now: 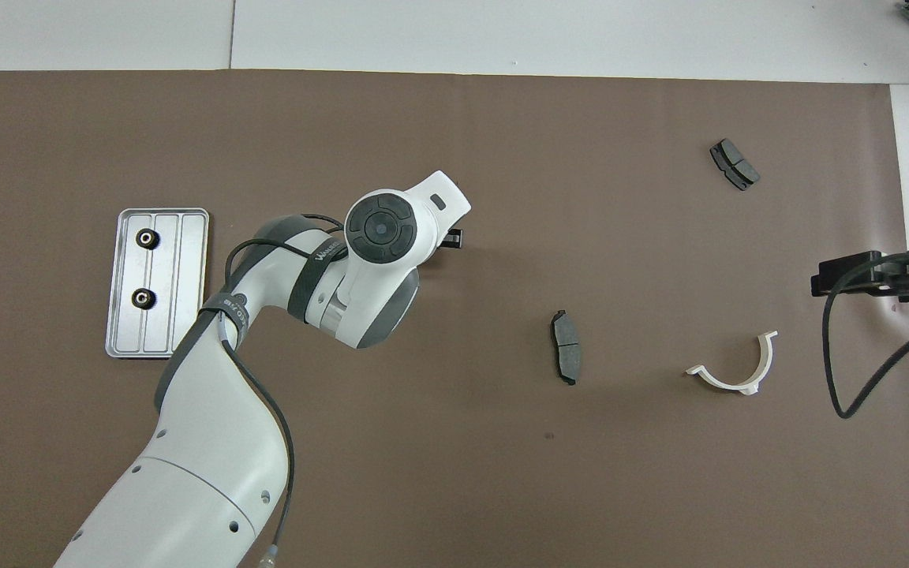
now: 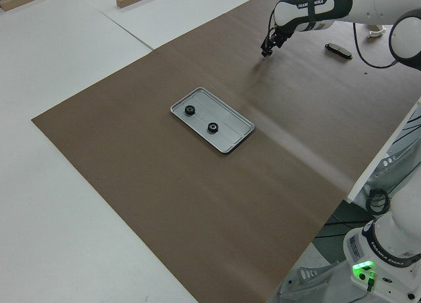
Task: Pick bearing gear from pile to tray
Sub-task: 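Grasp the third bearing with the left gripper while the right gripper withdraws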
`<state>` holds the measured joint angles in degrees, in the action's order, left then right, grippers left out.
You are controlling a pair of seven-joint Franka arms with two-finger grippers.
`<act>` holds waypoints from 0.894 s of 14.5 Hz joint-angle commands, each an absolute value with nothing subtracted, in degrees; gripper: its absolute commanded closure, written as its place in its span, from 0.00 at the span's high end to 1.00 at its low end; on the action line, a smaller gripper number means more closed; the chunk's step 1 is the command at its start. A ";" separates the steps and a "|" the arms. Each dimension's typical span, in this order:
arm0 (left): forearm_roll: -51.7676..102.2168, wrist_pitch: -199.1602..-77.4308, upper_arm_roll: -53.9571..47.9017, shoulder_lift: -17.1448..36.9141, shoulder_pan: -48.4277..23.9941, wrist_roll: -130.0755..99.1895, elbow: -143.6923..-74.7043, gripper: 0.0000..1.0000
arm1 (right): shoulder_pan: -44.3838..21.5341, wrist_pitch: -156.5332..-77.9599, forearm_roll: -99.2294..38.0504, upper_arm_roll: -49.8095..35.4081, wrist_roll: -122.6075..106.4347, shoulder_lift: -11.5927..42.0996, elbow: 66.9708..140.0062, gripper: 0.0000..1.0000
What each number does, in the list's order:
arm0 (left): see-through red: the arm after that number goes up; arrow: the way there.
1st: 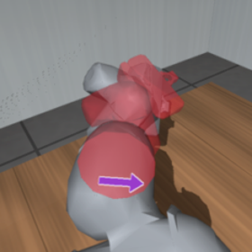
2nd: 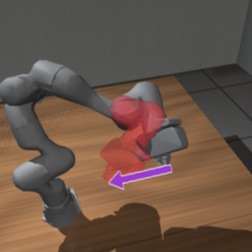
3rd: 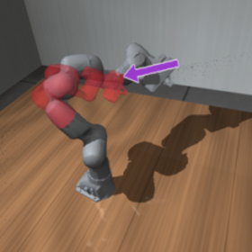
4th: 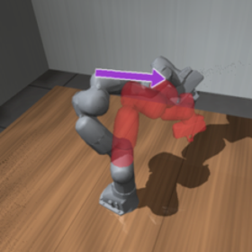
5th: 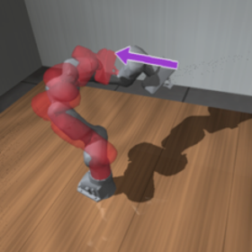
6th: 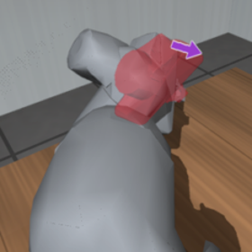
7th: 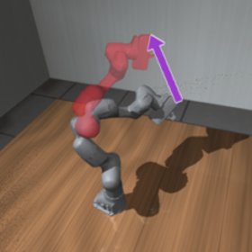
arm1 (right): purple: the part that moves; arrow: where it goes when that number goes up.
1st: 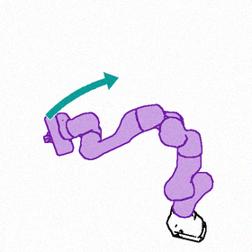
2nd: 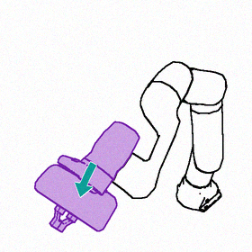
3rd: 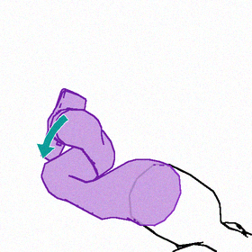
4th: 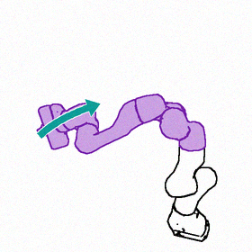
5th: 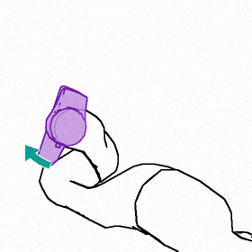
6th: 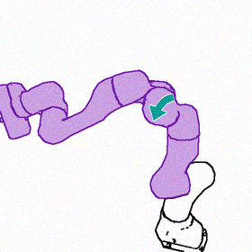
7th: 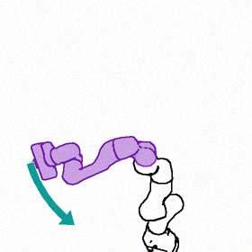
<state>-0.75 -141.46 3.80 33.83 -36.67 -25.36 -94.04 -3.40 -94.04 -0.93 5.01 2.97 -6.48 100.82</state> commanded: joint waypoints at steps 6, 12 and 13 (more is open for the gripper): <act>-0.35 -143.18 4.75 32.96 -37.26 -26.10 -95.80 0.68 | -3.08 -91.84 0.09 4.66 2.46 -5.71 97.65 1.00; -0.35 -141.77 5.10 32.78 -37.27 -27.95 -95.63 0.12 | -2.99 -92.11 0.09 4.66 2.29 -5.63 97.56 1.00; -0.35 -141.77 5.10 32.78 -37.09 -28.21 -95.63 0.00 | -2.99 -92.20 0.09 4.66 2.29 -5.63 97.56 1.00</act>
